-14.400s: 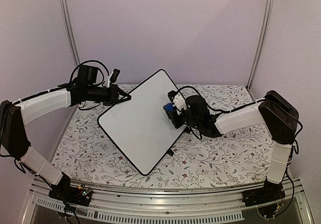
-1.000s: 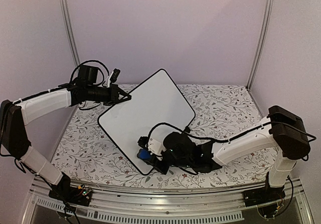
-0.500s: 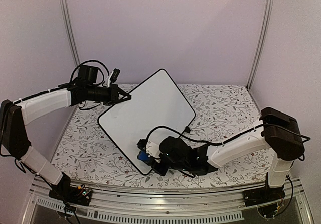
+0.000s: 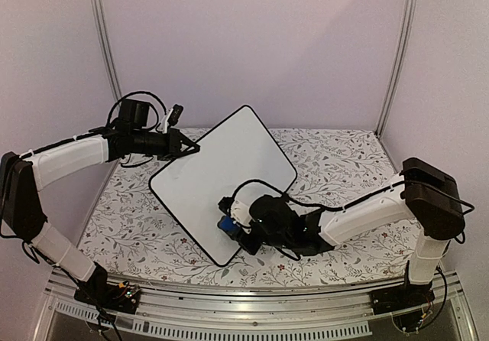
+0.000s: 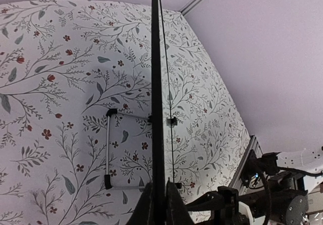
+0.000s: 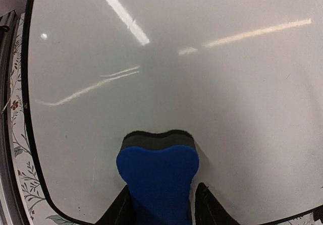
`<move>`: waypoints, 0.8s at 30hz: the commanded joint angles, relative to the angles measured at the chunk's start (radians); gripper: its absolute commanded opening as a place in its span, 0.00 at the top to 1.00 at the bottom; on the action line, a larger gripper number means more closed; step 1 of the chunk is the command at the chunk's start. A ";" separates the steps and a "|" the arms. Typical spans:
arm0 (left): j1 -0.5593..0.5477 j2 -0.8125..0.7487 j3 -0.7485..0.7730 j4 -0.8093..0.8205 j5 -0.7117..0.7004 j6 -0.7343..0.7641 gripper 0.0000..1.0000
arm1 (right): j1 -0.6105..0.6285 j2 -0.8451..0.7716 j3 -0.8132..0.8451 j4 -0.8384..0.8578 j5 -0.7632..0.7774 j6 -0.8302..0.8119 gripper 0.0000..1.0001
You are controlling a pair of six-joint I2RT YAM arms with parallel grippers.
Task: Erase the whiteboard
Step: Place the whiteboard eraser on the whiteboard.
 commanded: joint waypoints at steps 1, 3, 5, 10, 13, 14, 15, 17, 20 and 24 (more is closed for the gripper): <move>-0.002 0.005 -0.009 0.005 -0.022 0.047 0.92 | -0.046 -0.045 -0.018 0.001 0.022 0.009 0.56; -0.003 0.006 -0.009 0.005 -0.020 0.047 0.88 | -0.055 -0.048 -0.017 0.001 0.020 0.009 0.50; -0.002 0.005 -0.008 0.006 -0.018 0.046 0.82 | -0.062 -0.055 -0.017 0.001 0.014 0.010 0.44; -0.001 -0.012 -0.013 0.016 -0.013 0.047 0.68 | -0.071 -0.076 -0.021 -0.003 0.003 0.010 0.26; -0.002 -0.019 -0.017 0.028 -0.010 0.045 0.59 | -0.074 -0.105 -0.032 -0.005 -0.005 0.010 0.15; -0.003 -0.020 -0.019 0.031 -0.008 0.044 0.56 | -0.073 -0.116 -0.038 -0.005 -0.011 0.011 0.11; -0.002 -0.020 -0.020 0.033 -0.008 0.043 0.53 | -0.076 -0.134 -0.044 -0.005 -0.019 0.014 0.07; -0.002 -0.020 -0.020 0.035 -0.009 0.042 0.46 | -0.082 -0.160 -0.054 -0.005 -0.028 0.015 0.02; -0.001 -0.034 -0.022 0.038 -0.023 0.042 0.34 | -0.092 -0.200 -0.071 -0.005 -0.040 0.015 0.01; 0.000 -0.073 -0.041 0.063 -0.054 0.040 0.17 | -0.125 -0.245 -0.089 -0.001 -0.077 0.063 0.01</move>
